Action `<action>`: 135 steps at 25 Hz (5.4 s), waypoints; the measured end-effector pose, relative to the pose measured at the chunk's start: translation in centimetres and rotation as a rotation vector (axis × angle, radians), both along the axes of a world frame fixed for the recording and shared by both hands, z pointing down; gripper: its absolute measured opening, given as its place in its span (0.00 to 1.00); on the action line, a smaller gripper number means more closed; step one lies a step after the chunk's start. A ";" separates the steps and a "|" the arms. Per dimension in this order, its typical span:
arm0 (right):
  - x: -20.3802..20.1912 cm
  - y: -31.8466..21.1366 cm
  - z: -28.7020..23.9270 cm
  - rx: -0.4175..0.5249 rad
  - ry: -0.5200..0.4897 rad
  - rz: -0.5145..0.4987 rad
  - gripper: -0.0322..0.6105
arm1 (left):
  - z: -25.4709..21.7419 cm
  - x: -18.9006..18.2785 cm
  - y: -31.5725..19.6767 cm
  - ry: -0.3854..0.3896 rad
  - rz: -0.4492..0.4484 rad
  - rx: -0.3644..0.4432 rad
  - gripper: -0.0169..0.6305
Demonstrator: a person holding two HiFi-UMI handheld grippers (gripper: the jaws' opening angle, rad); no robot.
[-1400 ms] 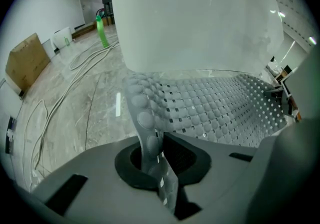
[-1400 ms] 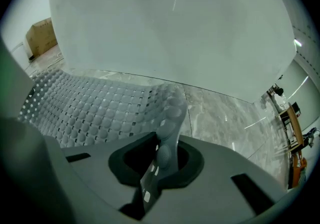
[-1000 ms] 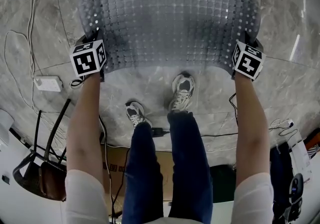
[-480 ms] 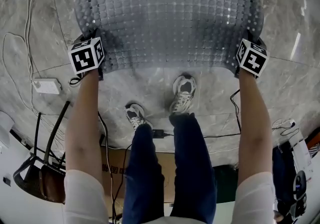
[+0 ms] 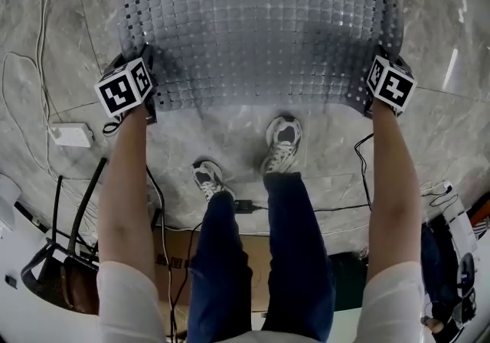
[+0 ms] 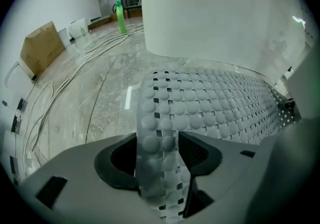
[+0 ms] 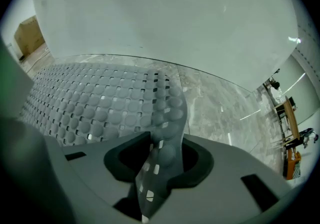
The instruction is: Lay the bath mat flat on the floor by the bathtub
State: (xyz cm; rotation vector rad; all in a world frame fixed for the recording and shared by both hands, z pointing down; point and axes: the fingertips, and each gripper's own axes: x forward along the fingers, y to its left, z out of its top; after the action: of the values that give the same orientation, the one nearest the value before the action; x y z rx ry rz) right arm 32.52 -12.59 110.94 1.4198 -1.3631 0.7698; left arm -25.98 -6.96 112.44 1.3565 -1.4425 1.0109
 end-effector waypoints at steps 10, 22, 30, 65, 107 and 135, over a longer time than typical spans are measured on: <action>3.4 0.7 -1.9 -0.017 0.126 0.087 0.46 | -0.4 -0.6 0.5 -0.012 0.000 -0.013 0.41; 1.0 1.3 -2.6 -0.018 0.067 0.066 0.46 | -2.1 -0.4 0.7 -0.021 -0.014 0.002 0.41; -0.5 1.0 -5.2 0.005 0.029 0.053 0.29 | -4.7 0.1 0.0 -0.017 -0.009 0.027 0.38; -9.3 2.3 -26.1 0.045 -0.180 0.050 0.10 | -28.0 6.6 0.1 0.066 0.056 0.091 0.09; -17.9 7.0 -70.3 0.421 -0.375 -0.086 0.10 | -72.0 9.6 4.2 0.195 0.193 0.533 0.09; -19.4 10.9 -87.6 0.690 -0.537 -0.160 0.10 | -90.5 11.9 5.7 0.191 0.244 0.901 0.09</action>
State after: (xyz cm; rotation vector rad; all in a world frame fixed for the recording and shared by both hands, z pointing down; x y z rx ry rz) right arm 13.11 -1.73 23.36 1.6477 -2.2866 0.6190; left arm -14.09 -1.25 21.92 2.2366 -1.6797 0.3186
